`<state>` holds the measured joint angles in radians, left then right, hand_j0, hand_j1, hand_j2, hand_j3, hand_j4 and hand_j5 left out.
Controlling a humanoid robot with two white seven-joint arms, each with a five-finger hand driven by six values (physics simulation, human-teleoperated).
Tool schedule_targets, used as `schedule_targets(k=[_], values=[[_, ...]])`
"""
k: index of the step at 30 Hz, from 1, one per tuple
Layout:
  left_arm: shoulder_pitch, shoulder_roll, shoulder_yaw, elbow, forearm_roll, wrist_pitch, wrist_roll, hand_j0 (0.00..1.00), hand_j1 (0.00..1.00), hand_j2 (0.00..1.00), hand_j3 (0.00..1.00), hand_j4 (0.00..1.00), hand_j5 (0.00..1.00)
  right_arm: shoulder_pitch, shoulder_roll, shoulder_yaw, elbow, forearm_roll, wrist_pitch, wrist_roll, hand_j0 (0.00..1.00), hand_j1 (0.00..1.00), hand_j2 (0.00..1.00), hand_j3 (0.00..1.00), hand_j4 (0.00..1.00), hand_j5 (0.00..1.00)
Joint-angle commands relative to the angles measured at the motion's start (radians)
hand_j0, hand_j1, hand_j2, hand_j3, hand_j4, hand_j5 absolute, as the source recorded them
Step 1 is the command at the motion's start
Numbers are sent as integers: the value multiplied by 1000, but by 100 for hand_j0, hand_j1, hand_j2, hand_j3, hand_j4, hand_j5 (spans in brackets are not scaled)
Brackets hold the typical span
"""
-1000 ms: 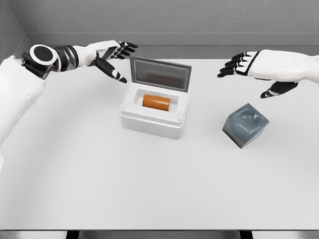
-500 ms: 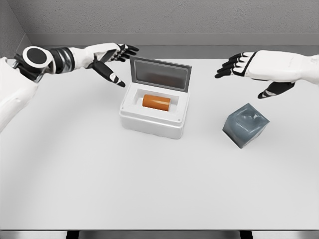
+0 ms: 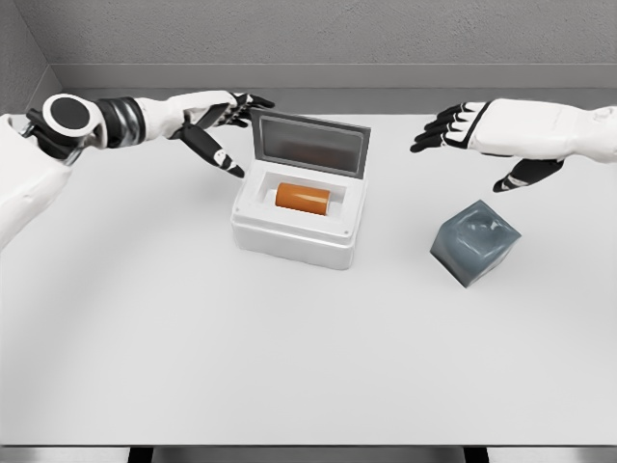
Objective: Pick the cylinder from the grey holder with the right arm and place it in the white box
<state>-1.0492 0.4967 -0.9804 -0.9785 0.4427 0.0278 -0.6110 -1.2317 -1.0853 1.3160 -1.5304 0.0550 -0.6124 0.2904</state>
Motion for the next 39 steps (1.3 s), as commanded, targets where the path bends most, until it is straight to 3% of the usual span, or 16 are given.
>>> schedule_targets(k=[1, 18, 29, 35, 39], values=[[0, 8, -1, -6, 10, 0, 0, 100, 100, 100, 100, 100, 100, 1, 4, -1, 1, -9, 1, -2, 100, 100, 100, 100, 100, 100], [0, 89, -15, -132, 86, 0, 0, 100, 100, 100, 100, 100, 100, 5, 27, 0, 21, -9, 1, 3, 100, 100, 100, 100, 100, 100], [11, 168, -15, -264, 128, 0, 0, 100, 100, 100, 100, 100, 100, 5, 35, 0, 27, -9, 1, 3, 100, 100, 100, 100, 100, 100], [14, 171, -43, -273, 148, 0, 0, 100, 100, 100, 100, 100, 100, 3, 35, 0, 32, -9, 1, 3, 100, 100, 100, 100, 100, 100], [20, 240, -34, -259, 148, 0, 0, 100, 100, 100, 100, 100, 100, 3, 35, 0, 33, -9, 1, 3, 100, 100, 100, 100, 100, 100]])
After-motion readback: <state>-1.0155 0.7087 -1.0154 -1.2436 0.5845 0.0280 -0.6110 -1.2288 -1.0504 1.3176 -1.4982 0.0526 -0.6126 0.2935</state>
